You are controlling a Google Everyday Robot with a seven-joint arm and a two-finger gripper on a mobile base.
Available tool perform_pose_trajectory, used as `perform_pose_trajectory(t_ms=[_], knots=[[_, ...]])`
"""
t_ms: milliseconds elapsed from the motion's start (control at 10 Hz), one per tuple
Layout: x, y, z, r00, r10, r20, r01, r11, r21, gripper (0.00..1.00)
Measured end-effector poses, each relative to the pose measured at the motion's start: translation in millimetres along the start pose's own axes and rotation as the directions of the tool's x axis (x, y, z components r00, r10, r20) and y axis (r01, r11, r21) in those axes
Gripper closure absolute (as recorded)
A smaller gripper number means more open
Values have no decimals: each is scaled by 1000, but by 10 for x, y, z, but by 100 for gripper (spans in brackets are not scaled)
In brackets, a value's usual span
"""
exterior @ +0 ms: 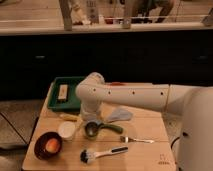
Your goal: Stack cups on top of each other
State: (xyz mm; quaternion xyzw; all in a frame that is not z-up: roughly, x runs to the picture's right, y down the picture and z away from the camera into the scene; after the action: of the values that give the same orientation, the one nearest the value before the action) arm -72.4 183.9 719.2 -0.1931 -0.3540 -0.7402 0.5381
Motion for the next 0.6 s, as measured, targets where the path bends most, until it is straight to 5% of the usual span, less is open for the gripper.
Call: perform_pose_trajectory(t_ms=[600], knots=[[26, -14, -53, 1000, -12, -2, 12, 1000, -7, 22]])
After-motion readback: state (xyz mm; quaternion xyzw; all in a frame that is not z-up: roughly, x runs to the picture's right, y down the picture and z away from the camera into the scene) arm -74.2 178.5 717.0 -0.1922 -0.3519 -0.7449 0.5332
